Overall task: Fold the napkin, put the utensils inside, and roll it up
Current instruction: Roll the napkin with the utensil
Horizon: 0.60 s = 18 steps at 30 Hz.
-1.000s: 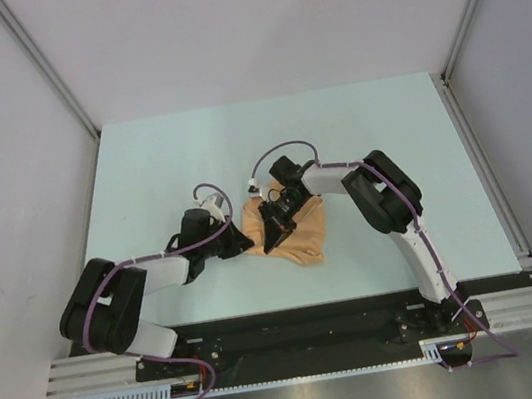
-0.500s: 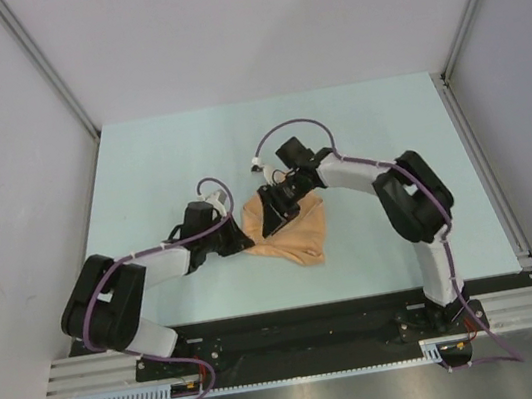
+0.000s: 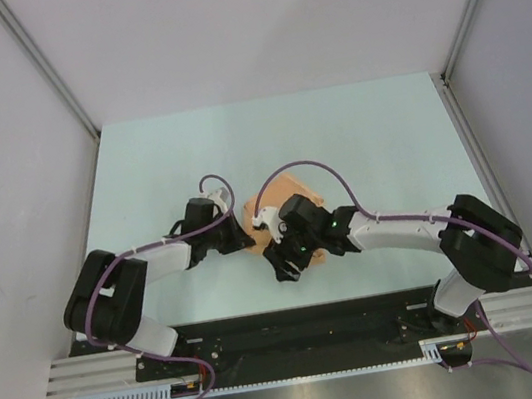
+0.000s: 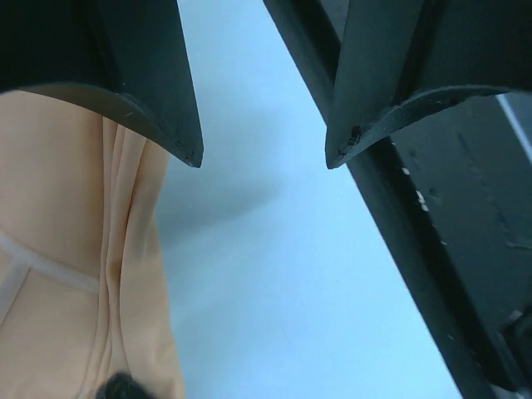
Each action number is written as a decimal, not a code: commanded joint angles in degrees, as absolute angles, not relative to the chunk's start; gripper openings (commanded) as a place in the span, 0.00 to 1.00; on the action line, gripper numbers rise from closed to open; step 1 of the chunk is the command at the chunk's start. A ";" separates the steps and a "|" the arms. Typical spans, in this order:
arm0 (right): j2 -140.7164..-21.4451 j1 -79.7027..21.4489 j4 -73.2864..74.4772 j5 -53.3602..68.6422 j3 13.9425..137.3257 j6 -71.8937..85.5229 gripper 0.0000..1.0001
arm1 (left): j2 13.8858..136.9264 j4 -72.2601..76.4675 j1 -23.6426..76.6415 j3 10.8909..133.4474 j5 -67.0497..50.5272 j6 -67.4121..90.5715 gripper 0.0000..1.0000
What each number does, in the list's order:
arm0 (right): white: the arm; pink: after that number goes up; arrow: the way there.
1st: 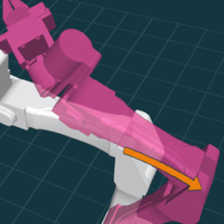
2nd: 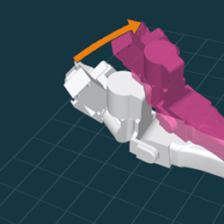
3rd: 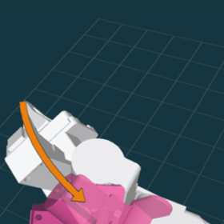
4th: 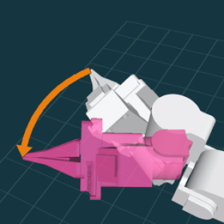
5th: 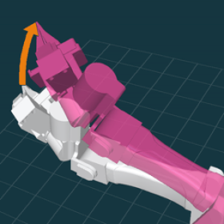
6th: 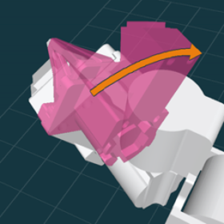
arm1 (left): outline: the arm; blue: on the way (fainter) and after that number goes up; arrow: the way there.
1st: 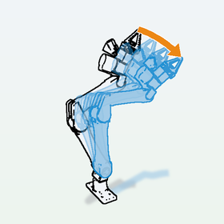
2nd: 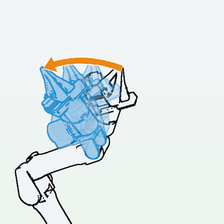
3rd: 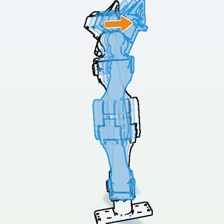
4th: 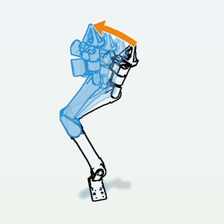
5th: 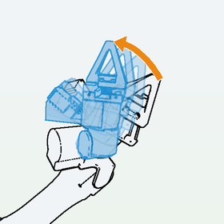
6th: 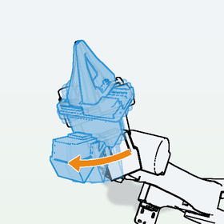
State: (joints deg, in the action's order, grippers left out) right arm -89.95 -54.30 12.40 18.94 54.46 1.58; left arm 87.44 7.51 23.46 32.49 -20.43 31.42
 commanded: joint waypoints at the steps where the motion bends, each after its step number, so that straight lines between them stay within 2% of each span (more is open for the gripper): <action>1: -87.18 -56.34 8.35 6.16 53.00 -1.23 0.65 | 89.65 3.60 23.20 32.78 -19.95 29.53 0.00; 8: -90.52 -56.43 10.72 0.97 54.05 -3.34 0.65 | 89.21 3.16 22.76 32.87 -19.86 29.36 0.00; 18: -95.27 -55.55 10.81 0.09 53.79 -5.19 0.64 | 88.68 2.81 22.24 33.05 -19.95 29.09 0.00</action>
State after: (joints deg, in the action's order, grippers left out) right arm -93.56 -56.05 11.99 1.78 52.82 -3.77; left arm 87.72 7.09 22.72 32.82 -21.32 31.35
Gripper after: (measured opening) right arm 0.651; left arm 0.026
